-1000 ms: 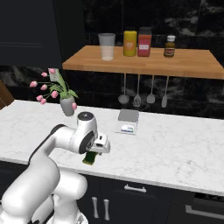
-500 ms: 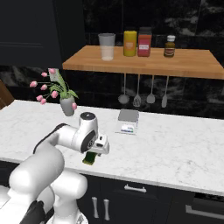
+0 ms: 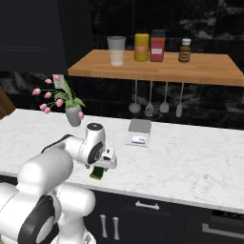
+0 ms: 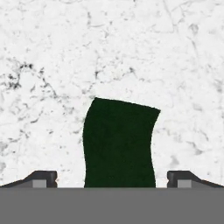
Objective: Pick up the sponge from the counter and clean the cutting board by briefly scrubbing or pressing down on the cutting board. Once finished, release the sponge.
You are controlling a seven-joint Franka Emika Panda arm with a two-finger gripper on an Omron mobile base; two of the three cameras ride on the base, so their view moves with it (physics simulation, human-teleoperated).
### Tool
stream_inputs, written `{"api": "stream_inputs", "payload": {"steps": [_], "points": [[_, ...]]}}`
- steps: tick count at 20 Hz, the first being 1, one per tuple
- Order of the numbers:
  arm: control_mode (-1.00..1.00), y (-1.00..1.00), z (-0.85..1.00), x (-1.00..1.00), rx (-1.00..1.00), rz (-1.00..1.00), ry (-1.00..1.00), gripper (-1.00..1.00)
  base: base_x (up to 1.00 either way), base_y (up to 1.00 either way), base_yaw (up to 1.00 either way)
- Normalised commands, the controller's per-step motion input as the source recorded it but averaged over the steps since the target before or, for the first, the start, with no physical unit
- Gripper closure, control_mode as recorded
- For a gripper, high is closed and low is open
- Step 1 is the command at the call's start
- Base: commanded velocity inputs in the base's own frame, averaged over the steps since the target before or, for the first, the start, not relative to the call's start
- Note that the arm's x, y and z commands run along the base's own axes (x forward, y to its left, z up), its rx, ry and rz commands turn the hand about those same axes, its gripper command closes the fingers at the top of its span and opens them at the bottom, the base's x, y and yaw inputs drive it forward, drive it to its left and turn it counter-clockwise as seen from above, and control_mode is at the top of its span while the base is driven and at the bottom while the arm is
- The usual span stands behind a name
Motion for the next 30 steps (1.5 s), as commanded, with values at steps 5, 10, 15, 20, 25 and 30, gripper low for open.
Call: {"api": "stream_inputs", "payload": {"steps": [5,10,15,20,25,30], "points": [[-1.00,0.00,-0.49,0.00,0.00,0.00,0.02,-1.00,0.00,0.00,0.00],[-1.00,0.00,-0.60,0.00,0.00,0.00,0.04,-1.00,0.00,0.00,0.00],[-1.00,0.18,-0.84,-0.01,0.00,0.00,0.01,1.00,0.00,0.00,0.00],[-1.00,0.08,-0.25,-0.02,0.00,0.01,0.00,1.00,0.00,0.00,0.00],[-1.00,-0.01,0.11,-0.41,0.00,0.00,-0.10,1.00,0.00,0.00,0.00],[-1.00,-0.01,0.78,-0.53,0.00,0.00,-0.22,1.00,0.00,0.00,0.00]]}}
